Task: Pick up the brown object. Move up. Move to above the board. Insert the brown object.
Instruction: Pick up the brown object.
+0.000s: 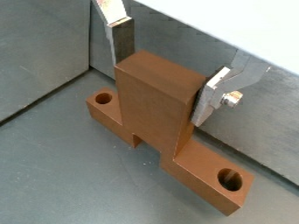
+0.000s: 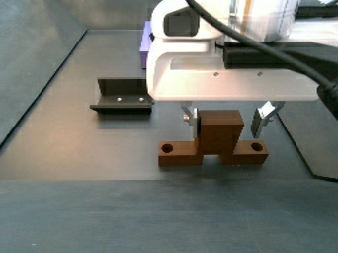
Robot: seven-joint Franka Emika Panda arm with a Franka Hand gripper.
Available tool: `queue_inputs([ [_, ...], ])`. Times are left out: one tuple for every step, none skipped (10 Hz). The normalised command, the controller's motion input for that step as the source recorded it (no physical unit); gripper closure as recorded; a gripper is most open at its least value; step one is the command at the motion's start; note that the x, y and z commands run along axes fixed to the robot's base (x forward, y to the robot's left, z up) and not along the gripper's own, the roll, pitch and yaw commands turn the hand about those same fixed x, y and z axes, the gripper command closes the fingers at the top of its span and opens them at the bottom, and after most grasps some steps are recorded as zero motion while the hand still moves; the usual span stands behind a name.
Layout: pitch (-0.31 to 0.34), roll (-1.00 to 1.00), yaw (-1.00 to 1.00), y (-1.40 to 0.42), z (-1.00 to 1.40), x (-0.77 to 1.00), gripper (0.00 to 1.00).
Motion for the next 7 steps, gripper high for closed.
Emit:
queue_inputs([
  [0.0,-0.01,-0.05,-0.03,-0.11,0.05,0.0],
  [0.0,-0.01,-0.05,-0.02,-0.07,0.0,0.0],
  [0.0,0.0,-0.07,-0.07,-0.03,0.0,0.0],
  [0.0,0.0,-0.11,0.0,-0.1,-0.03,0.0],
  [0.0,0.0,0.0,-0.04,-0.06,0.0,0.0],
  [0.0,0.01,0.0,-0.04,-0.06,0.0,0.0],
  [0.0,0.02,0.05,-0.03,-0.05,0.0,0.0],
])
